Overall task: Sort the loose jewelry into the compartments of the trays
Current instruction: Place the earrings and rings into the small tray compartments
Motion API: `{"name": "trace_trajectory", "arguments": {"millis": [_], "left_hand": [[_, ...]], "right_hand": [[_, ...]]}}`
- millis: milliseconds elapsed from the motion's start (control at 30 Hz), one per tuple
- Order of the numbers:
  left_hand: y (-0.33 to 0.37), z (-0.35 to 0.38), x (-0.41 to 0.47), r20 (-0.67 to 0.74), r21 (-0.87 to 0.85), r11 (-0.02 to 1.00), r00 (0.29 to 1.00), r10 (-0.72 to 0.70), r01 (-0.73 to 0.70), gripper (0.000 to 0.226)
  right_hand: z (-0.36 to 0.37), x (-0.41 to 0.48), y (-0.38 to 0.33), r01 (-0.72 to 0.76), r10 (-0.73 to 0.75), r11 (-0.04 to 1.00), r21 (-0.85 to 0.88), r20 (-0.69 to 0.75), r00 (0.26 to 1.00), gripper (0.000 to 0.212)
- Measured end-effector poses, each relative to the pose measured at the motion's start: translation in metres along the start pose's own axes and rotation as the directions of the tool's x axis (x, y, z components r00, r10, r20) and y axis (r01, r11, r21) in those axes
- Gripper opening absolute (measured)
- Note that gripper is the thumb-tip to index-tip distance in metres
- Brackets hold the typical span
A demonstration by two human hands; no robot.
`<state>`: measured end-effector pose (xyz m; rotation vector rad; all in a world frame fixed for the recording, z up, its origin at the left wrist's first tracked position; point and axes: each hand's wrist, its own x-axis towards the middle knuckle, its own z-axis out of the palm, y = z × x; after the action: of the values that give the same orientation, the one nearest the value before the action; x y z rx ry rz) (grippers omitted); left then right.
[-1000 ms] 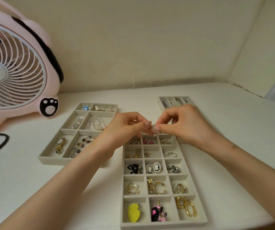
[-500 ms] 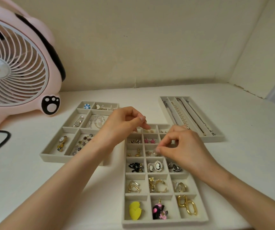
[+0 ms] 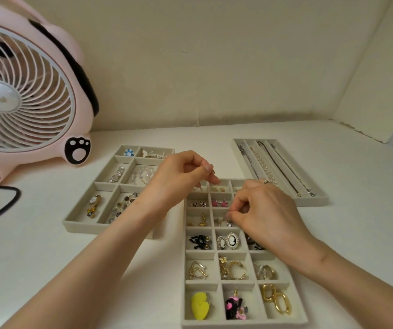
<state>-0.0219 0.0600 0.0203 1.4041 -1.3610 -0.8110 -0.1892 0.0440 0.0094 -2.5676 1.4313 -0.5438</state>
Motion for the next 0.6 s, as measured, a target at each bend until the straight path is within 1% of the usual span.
{"name": "trace_trajectory", "arguments": {"millis": [133, 200, 267, 333, 400, 467, 533, 600], "left_hand": [[0.001, -0.001, 0.0, -0.014, 0.002, 1.0, 1.0, 0.013, -0.013, 0.008], [0.001, -0.003, 0.001, -0.082, 0.019, 0.999, 0.996, 0.045, -0.044, 0.004], [0.003, -0.007, 0.001, -0.16, 0.084, 0.993, 0.982, 0.095, -0.083, 0.005], [0.008, -0.013, 0.001, -0.177, 0.184, 0.979, 0.976, 0.125, -0.091, 0.007], [0.014, -0.02, -0.001, -0.168, 0.327, 0.943, 0.978, 0.122, -0.062, 0.01], [0.021, -0.025, -0.005, -0.147, 0.464, 0.886, 0.983, 0.106, -0.026, 0.013], [0.023, -0.028, -0.008, -0.101, 0.543, 0.84, 0.991, 0.088, -0.019, 0.015], [0.021, -0.028, -0.011, -0.058, 0.58, 0.814, 0.996, 0.068, -0.022, 0.015]], "right_hand": [[-0.004, 0.002, 0.0, -0.014, 0.014, 0.999, 0.036, 0.015, 1.0, 0.017], [-0.007, 0.005, 0.001, -0.001, 0.001, 0.997, 0.083, -0.006, 1.0, 0.017], [-0.01, 0.009, 0.001, 0.032, -0.028, 0.984, 0.178, -0.024, 0.999, 0.015], [-0.012, 0.013, -0.003, 0.091, -0.092, 0.962, 0.259, -0.008, 0.996, 0.009], [-0.012, 0.016, -0.008, 0.167, -0.181, 0.956, 0.241, 0.035, 0.983, 0.003], [-0.012, 0.019, -0.014, 0.225, -0.244, 0.958, 0.177, 0.099, 0.965, 0.002], [-0.011, 0.02, -0.02, 0.27, -0.284, 0.957, 0.104, 0.163, 0.945, 0.006], [-0.011, 0.022, -0.024, 0.309, -0.312, 0.95, 0.049, 0.208, 0.927, 0.009]]}}
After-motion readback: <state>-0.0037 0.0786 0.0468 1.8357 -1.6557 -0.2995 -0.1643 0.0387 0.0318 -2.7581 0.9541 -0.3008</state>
